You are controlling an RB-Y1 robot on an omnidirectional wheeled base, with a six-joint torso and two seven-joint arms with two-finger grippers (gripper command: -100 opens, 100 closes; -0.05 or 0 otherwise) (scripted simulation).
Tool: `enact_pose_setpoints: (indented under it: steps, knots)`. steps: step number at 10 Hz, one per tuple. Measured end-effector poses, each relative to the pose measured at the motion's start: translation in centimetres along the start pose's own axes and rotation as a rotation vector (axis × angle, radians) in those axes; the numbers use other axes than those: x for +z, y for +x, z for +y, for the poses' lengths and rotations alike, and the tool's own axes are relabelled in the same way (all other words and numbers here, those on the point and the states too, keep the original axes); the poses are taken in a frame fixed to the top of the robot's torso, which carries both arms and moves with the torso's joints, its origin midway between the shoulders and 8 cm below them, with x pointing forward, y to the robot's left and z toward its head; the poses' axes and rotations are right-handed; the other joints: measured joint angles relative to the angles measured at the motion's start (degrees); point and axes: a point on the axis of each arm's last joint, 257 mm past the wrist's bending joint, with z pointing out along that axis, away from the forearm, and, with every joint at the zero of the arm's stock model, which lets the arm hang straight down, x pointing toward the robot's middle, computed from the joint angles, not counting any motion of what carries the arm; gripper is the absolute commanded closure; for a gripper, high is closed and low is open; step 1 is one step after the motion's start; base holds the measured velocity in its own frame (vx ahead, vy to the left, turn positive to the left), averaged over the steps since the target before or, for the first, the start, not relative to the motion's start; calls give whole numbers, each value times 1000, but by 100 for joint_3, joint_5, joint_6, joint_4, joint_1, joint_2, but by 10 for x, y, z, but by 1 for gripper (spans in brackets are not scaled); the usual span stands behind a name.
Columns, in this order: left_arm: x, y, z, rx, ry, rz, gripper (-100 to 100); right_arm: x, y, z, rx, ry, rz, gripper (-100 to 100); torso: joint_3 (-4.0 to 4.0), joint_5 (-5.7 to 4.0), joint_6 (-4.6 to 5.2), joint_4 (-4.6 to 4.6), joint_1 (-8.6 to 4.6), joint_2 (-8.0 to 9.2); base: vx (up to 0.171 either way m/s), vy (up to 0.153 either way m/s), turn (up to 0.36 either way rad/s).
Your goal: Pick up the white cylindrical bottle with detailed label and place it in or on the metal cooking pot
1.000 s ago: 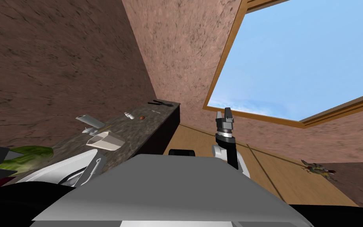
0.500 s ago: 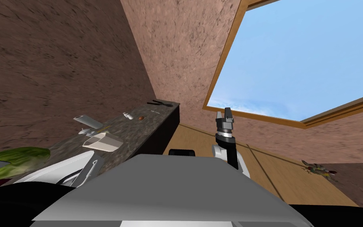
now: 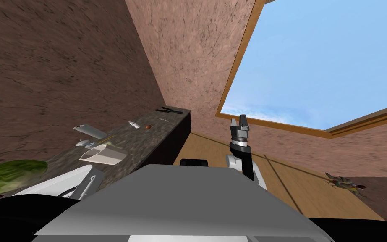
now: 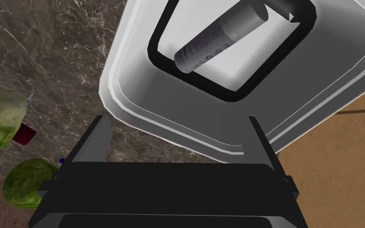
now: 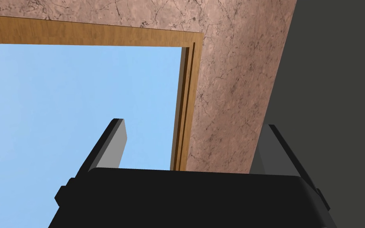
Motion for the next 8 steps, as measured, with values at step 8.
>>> enact_pose_setpoints:
  steps: [8]
  knots:
    - [21, -25, 37, 34, -81, 51, -100, 0, 0, 0, 0, 0, 0, 0, 0, -1, 1, 0, -2, -1, 25, -25, 5]
